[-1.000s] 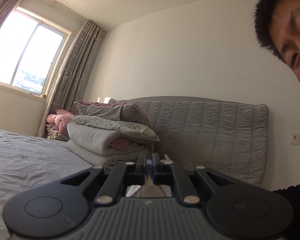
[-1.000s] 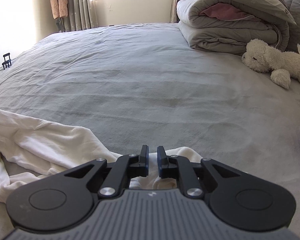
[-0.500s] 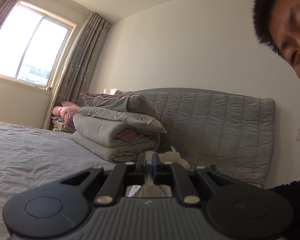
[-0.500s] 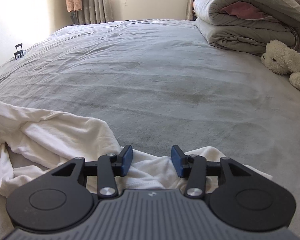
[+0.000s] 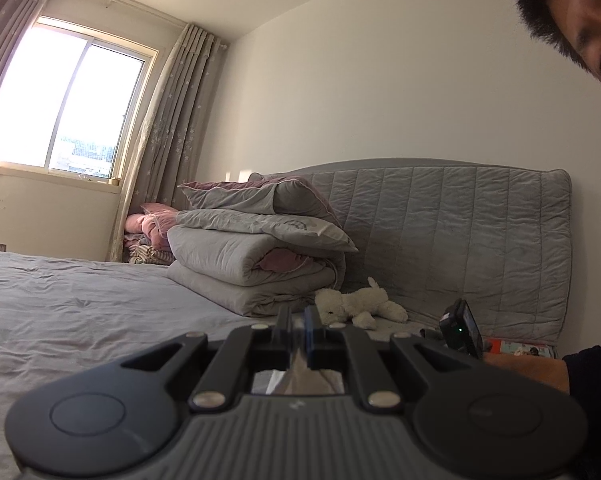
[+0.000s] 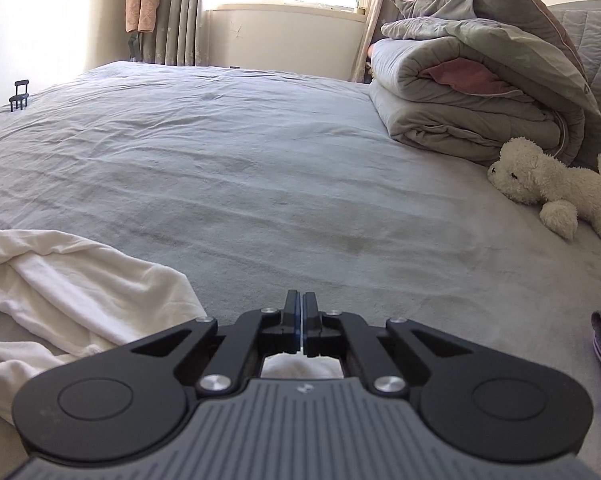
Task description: Fold clothes
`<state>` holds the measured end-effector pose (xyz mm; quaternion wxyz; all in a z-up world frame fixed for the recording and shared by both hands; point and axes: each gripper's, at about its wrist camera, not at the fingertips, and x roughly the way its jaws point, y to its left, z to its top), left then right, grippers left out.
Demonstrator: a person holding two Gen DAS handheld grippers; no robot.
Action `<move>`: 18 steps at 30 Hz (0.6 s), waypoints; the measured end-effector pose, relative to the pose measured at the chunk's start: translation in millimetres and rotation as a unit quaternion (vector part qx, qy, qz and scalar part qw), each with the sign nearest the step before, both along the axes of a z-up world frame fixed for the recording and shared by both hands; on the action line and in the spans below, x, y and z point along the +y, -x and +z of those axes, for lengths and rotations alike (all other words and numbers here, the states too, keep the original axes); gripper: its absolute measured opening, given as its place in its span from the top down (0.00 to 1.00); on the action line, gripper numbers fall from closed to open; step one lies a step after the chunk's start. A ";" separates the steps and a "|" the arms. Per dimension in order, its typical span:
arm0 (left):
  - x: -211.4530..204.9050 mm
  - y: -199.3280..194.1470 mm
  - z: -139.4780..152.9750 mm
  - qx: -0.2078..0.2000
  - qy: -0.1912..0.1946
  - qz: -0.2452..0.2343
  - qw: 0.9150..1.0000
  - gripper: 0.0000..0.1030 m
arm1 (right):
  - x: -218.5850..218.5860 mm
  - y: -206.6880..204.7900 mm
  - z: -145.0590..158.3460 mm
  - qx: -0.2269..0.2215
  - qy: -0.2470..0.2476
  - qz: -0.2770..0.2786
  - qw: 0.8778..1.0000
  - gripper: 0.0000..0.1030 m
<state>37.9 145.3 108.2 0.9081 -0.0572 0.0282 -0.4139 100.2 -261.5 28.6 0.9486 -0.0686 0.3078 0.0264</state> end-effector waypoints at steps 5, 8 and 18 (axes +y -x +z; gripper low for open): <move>-1.5 1.3 0.6 -0.002 -0.011 0.005 1.000 0.94 | -0.7 -3.3 -4.1 0.026 -0.021 -0.001 0.999 0.87; 0.1 0.6 2.0 -0.001 -0.010 0.011 1.000 0.94 | -1.5 -3.0 -4.7 0.028 -0.024 -0.003 0.999 0.81; 0.9 -1.3 3.0 0.000 -0.012 0.018 1.000 0.94 | 6.3 -2.5 -12.3 0.036 -0.012 0.019 0.999 0.44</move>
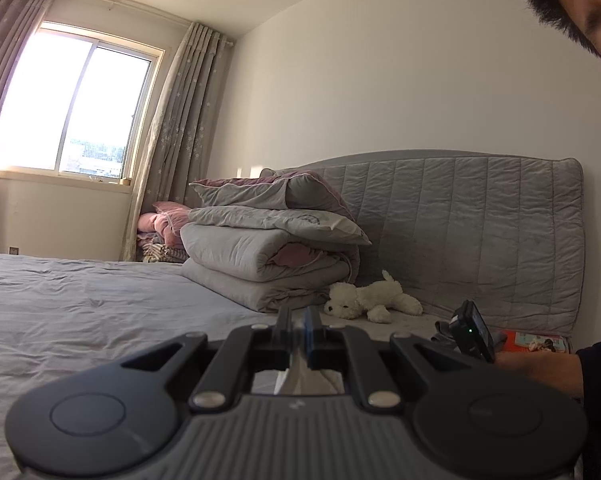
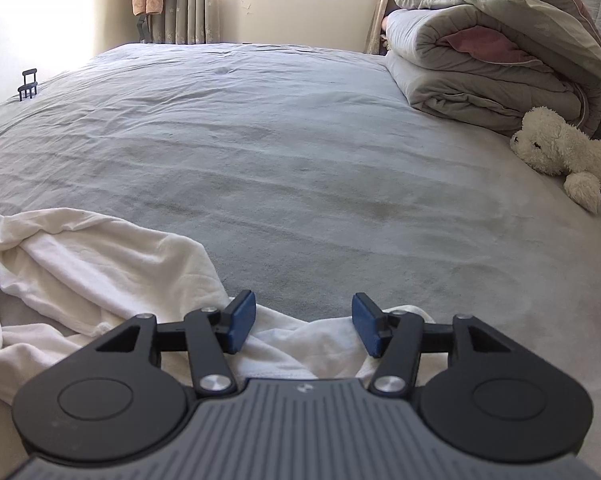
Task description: Fold clothes
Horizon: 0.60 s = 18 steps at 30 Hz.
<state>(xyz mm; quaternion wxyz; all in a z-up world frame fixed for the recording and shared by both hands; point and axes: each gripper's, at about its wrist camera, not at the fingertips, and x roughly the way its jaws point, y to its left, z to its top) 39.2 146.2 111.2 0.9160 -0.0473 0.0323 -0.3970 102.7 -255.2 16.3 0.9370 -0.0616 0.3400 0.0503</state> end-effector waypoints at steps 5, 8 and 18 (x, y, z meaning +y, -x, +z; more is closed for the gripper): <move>1.4 -1.2 0.4 0.004 0.007 -0.004 1.000 0.94 | 6.8 1.5 -1.1 -0.004 0.012 0.012 1.000 0.98; 5.0 -3.3 0.8 0.013 0.023 -0.006 1.000 0.94 | 9.1 3.9 2.1 -0.025 0.027 0.004 0.999 1.00; 17.8 -9.0 -2.6 0.050 0.104 -0.052 0.992 0.94 | 7.3 16.1 25.0 -0.130 0.059 -0.034 0.989 1.00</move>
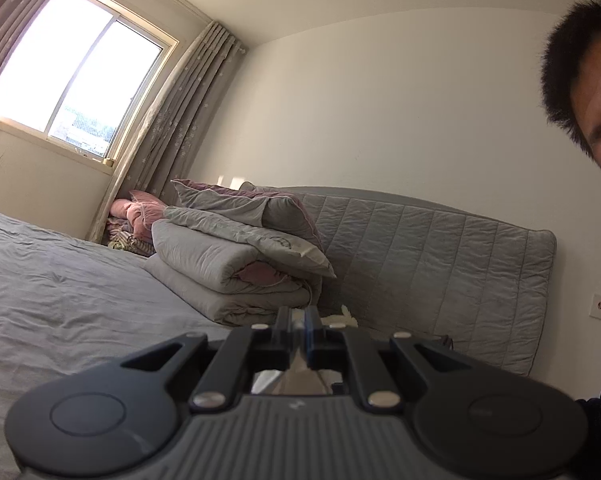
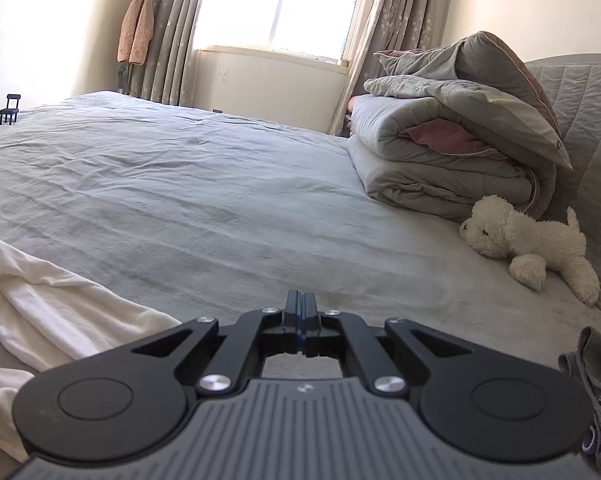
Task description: Fold clothes
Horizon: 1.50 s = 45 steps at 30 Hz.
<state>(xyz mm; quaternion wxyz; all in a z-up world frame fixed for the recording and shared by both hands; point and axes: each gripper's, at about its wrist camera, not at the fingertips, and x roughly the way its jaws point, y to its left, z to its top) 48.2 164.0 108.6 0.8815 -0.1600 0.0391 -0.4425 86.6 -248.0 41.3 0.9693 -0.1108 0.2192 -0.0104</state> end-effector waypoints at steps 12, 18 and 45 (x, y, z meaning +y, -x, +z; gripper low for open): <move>0.0 -8.5 -1.7 0.016 -0.004 0.030 0.999 0.94 | -2.9 -11.1 -14.1 0.076 -0.017 -0.005 0.997 0.95; 3.2 -11.5 -2.4 0.032 0.012 0.019 0.999 0.94 | -4.1 -11.3 -15.9 0.086 -0.020 -0.006 0.996 0.89; 2.9 -13.5 -3.5 0.040 -0.003 0.047 0.998 0.94 | -5.8 -13.1 -19.5 0.102 -0.025 -0.007 0.994 0.88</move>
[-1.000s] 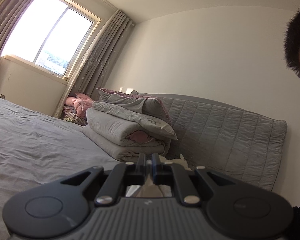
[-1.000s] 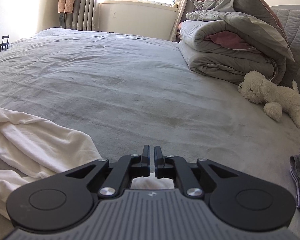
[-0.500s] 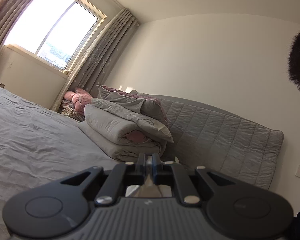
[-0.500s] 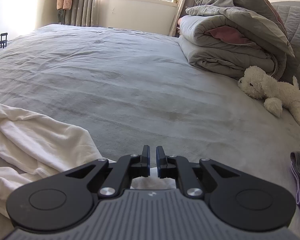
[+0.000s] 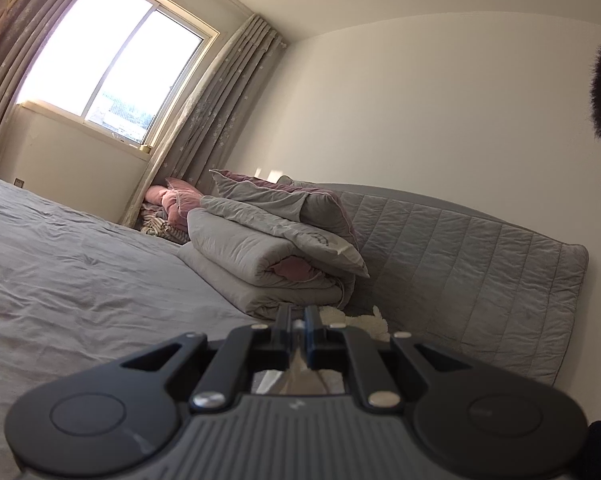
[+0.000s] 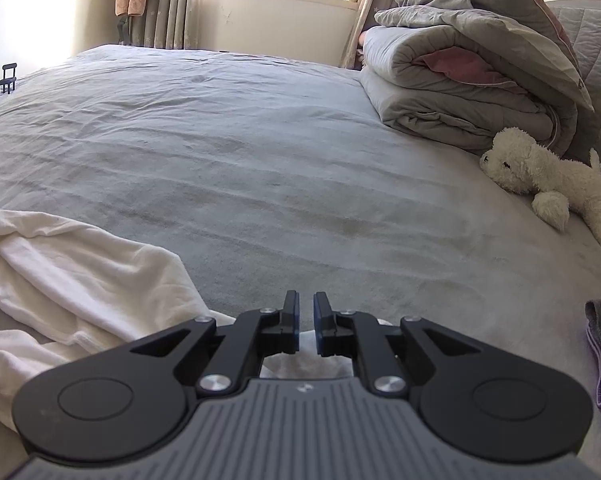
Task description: Fold clothes
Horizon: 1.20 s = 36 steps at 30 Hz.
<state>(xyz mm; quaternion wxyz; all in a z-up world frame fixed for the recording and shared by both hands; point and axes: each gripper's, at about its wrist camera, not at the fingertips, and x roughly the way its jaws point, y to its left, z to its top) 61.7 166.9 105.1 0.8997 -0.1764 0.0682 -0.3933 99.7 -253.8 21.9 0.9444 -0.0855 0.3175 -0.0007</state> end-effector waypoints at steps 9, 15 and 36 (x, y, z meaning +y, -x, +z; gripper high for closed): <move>-5.5 -1.7 -0.7 -0.007 -0.043 0.040 0.998 0.94 | -3.1 -0.9 -2.4 0.002 0.004 -0.013 1.000 0.87; -9.5 -4.0 -0.9 -0.013 -0.079 0.081 0.993 0.94 | -3.0 -1.8 -3.2 0.004 0.006 -0.014 1.000 0.87; -17.1 -31.7 -17.7 0.026 -0.201 0.239 0.950 0.94 | -7.4 -0.2 2.6 -0.003 -0.001 -0.029 1.000 0.80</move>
